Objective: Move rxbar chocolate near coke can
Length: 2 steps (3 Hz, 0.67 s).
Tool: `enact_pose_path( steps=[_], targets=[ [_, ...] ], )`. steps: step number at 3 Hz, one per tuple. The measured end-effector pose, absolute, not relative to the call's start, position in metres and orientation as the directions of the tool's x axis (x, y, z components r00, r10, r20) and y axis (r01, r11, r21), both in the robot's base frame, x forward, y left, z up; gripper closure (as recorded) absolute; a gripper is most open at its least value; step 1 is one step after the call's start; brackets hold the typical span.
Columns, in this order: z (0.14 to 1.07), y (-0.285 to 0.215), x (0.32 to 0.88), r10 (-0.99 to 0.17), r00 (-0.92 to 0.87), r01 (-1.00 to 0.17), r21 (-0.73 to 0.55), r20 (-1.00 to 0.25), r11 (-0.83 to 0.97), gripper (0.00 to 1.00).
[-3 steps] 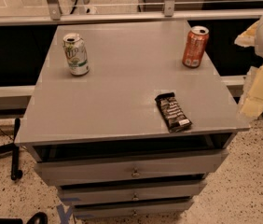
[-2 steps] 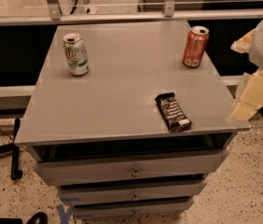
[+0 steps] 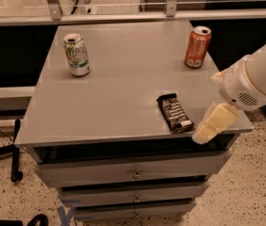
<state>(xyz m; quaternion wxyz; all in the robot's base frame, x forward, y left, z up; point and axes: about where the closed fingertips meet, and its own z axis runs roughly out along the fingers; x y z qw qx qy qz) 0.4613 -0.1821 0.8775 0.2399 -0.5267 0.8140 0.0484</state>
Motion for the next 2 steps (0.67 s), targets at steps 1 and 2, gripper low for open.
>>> enact_pose_path(
  steps=[1, 2],
  targets=[
    [0.844, -0.166, 0.471, -0.790, -0.375, -0.860, -0.136, -0.485, 0.492, 0.00],
    [0.817, -0.151, 0.473, -0.750, -0.417, -0.844, -0.089, -0.513, 0.530, 0.00]
  ],
)
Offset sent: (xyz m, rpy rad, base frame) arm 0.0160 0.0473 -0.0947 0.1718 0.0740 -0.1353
